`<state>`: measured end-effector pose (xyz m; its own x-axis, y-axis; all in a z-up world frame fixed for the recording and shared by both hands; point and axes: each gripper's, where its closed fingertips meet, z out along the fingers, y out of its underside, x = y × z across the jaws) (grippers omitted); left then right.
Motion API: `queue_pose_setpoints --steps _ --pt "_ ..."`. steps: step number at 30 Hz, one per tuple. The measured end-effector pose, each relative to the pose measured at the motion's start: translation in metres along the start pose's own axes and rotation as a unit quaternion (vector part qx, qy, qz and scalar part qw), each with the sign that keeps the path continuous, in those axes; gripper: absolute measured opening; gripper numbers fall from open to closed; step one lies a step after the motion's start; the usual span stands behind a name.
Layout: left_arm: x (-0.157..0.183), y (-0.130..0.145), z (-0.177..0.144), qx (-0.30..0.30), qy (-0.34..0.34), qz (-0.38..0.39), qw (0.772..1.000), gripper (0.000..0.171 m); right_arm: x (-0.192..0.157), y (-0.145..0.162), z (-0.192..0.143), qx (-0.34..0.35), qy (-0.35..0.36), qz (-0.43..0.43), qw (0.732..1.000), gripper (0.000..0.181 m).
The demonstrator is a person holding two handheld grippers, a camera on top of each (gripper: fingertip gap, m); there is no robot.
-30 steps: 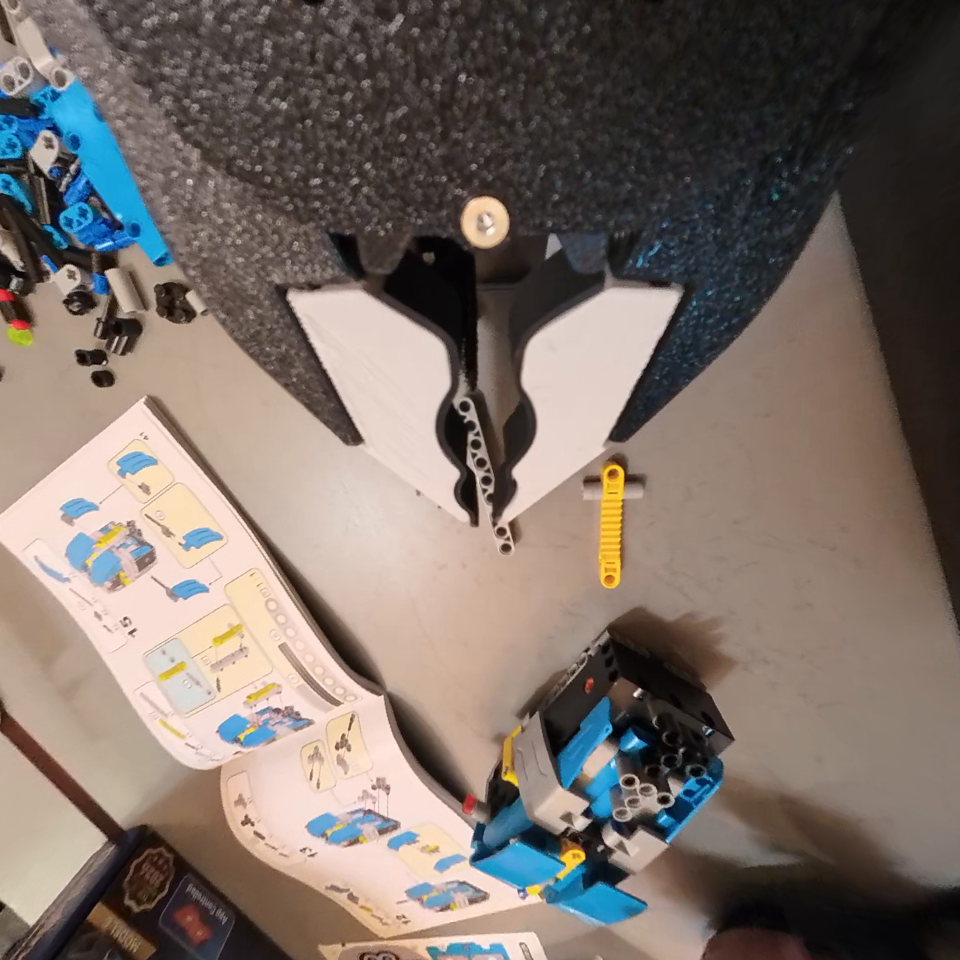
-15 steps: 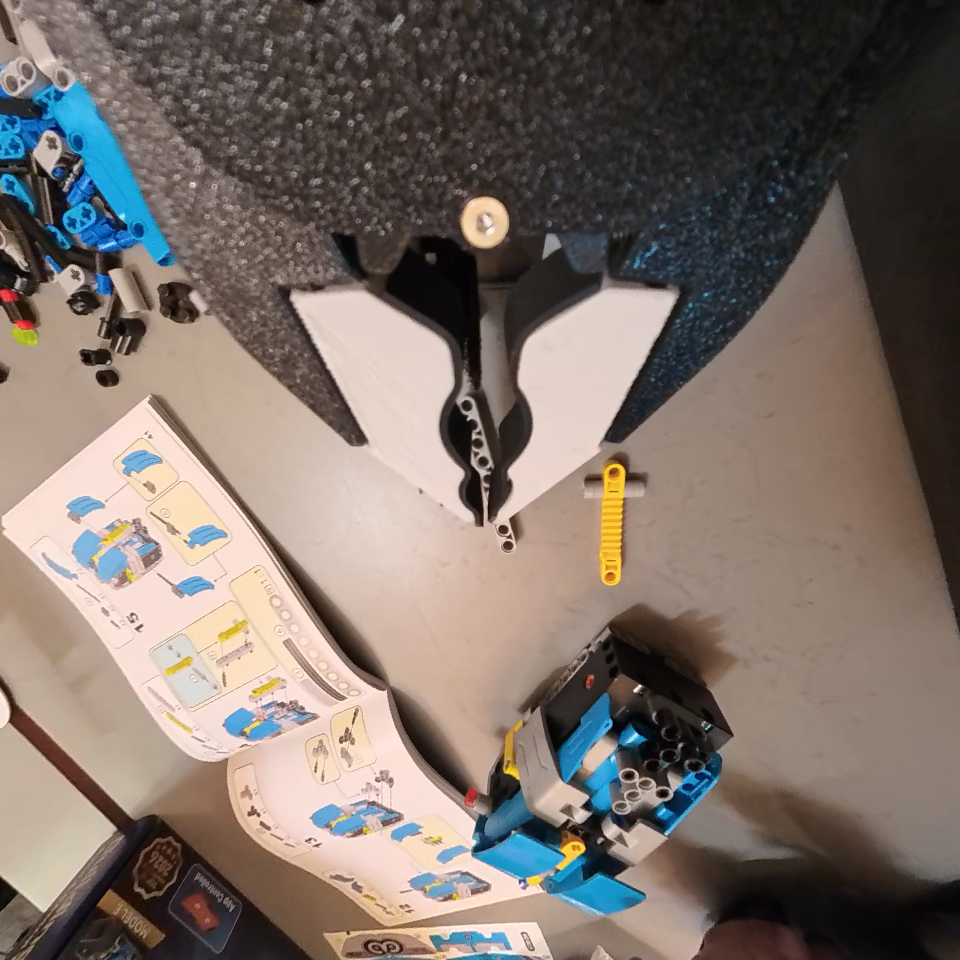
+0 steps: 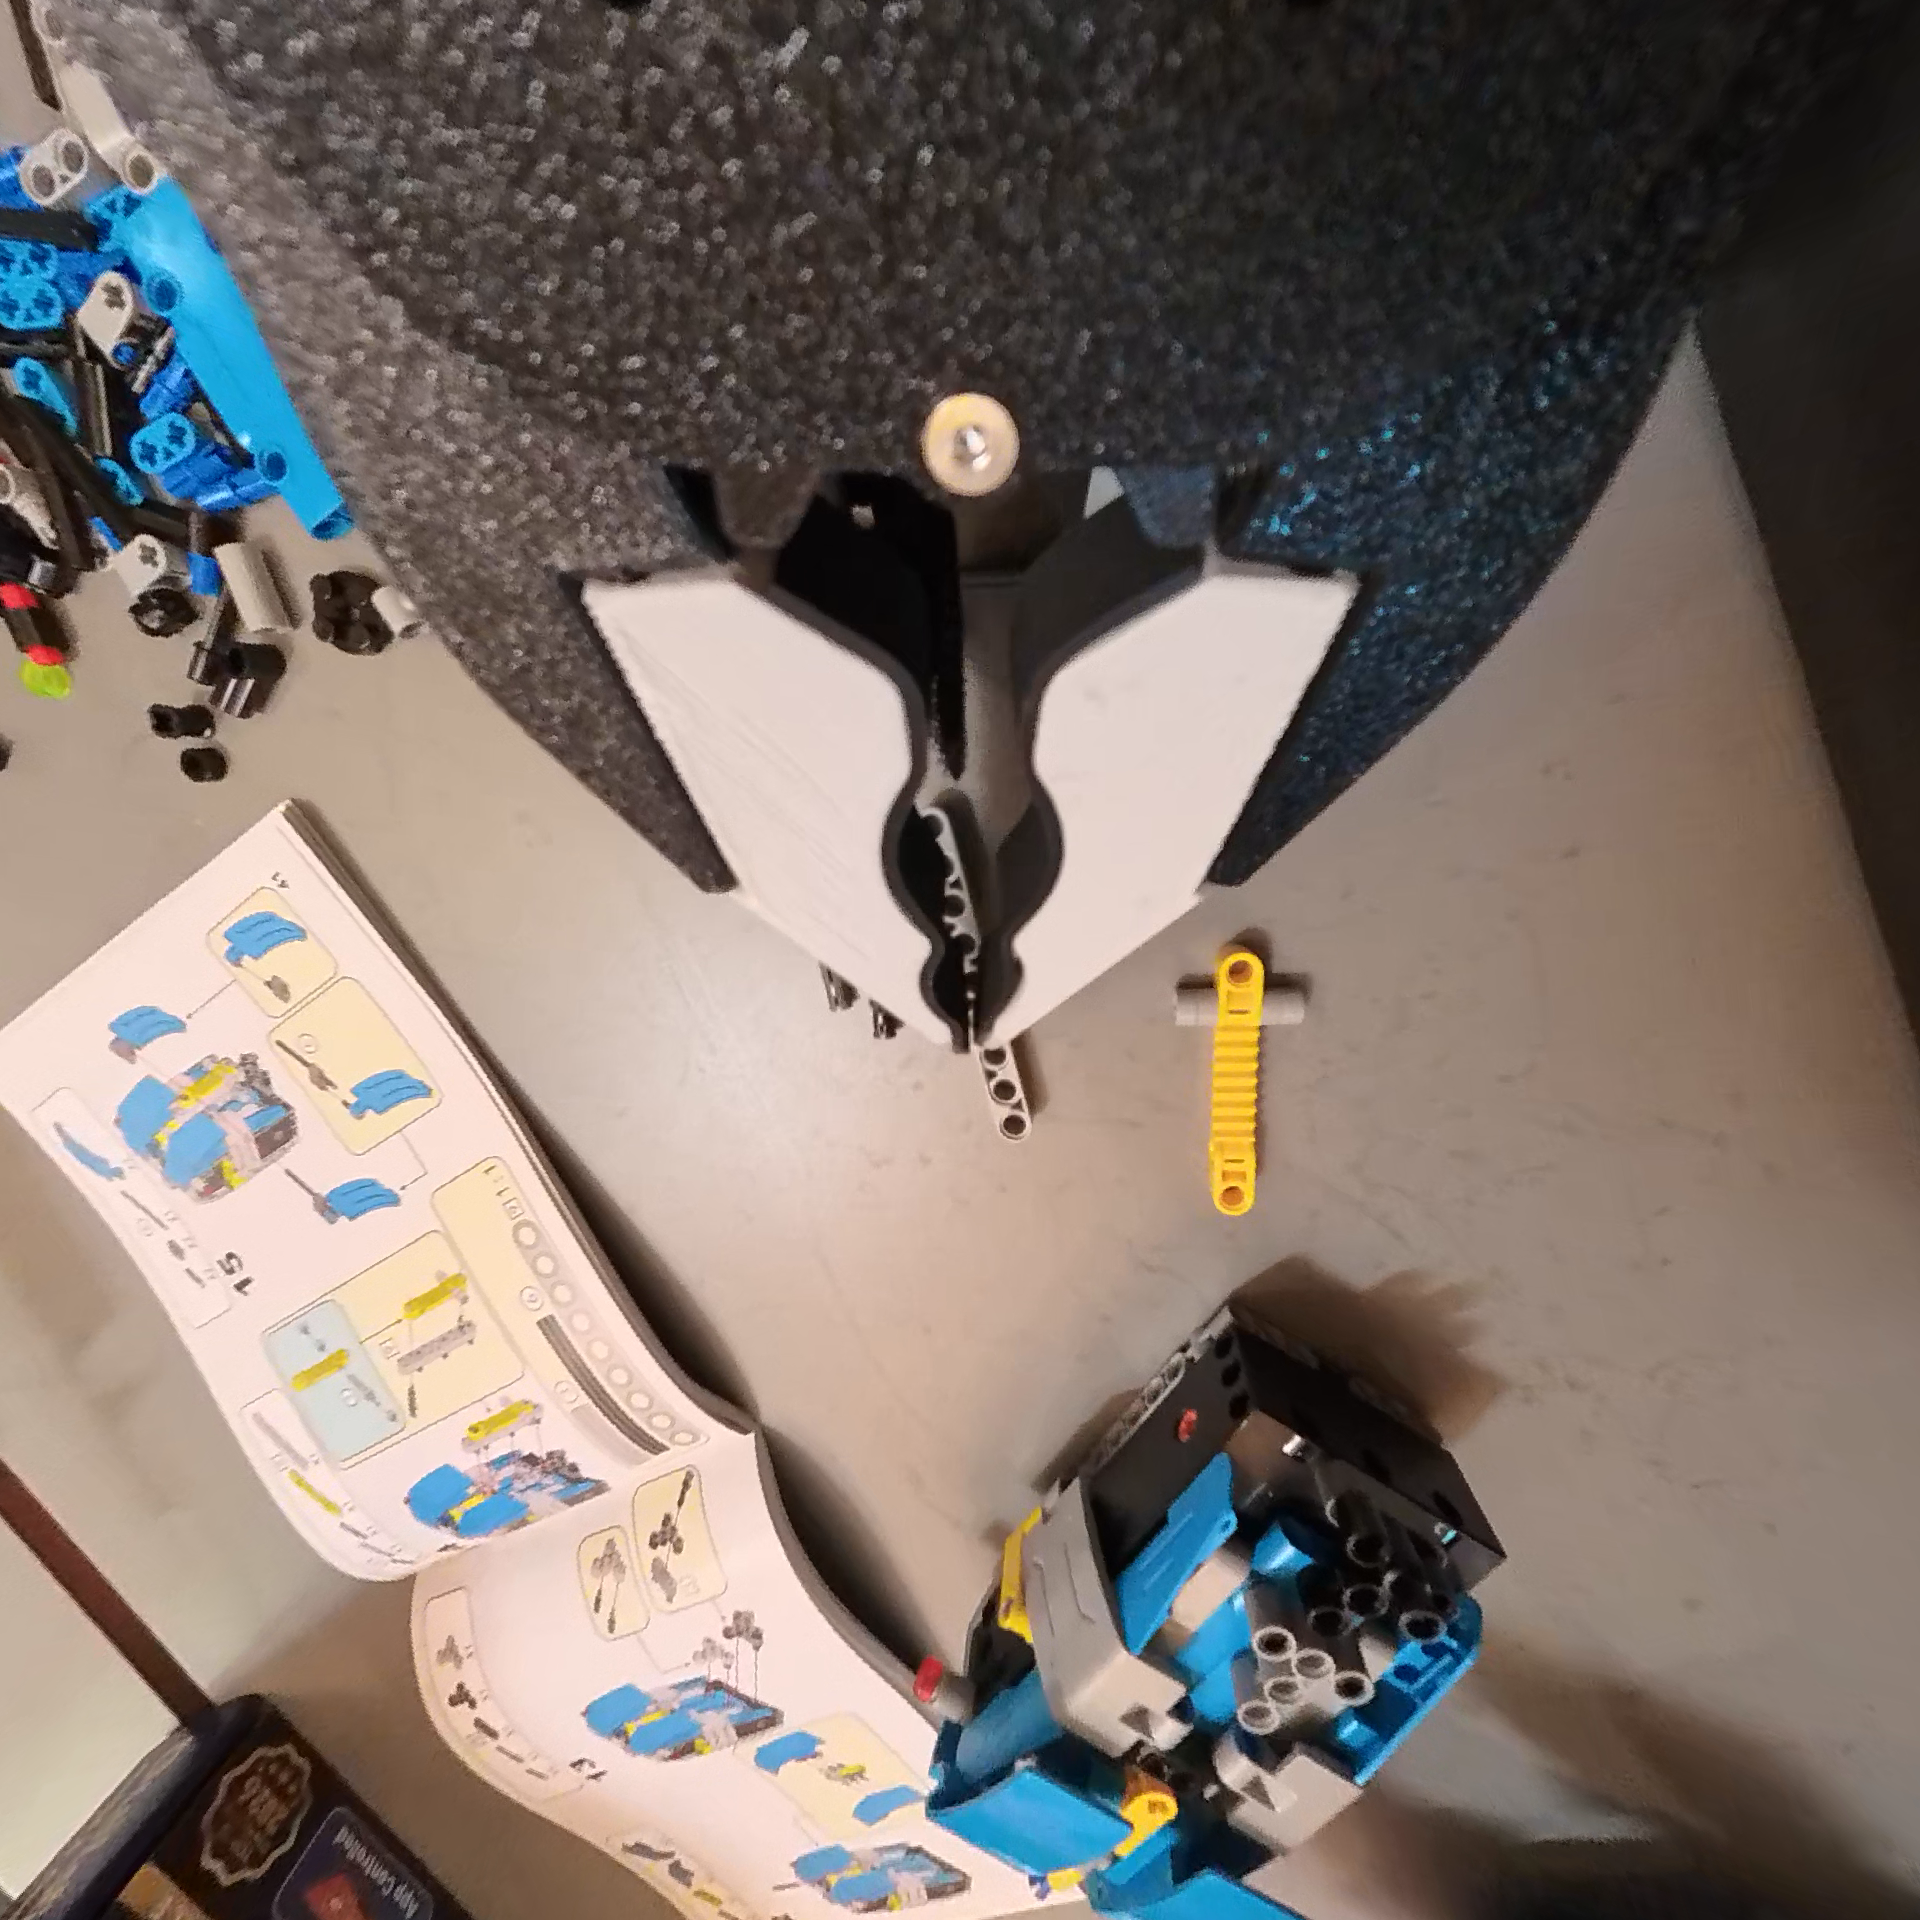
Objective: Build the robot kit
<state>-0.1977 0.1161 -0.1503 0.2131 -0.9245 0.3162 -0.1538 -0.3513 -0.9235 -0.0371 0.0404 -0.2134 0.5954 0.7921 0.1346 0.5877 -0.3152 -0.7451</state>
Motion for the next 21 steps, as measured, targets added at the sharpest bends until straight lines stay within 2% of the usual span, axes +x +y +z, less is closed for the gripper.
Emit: queue_pose_setpoints --steps 21 --pt "-0.0008 0.0008 0.0016 0.000 0.002 0.000 1.000 0.034 0.0005 -0.0007 -0.0002 0.003 -0.003 0.007 1.000 0.000"
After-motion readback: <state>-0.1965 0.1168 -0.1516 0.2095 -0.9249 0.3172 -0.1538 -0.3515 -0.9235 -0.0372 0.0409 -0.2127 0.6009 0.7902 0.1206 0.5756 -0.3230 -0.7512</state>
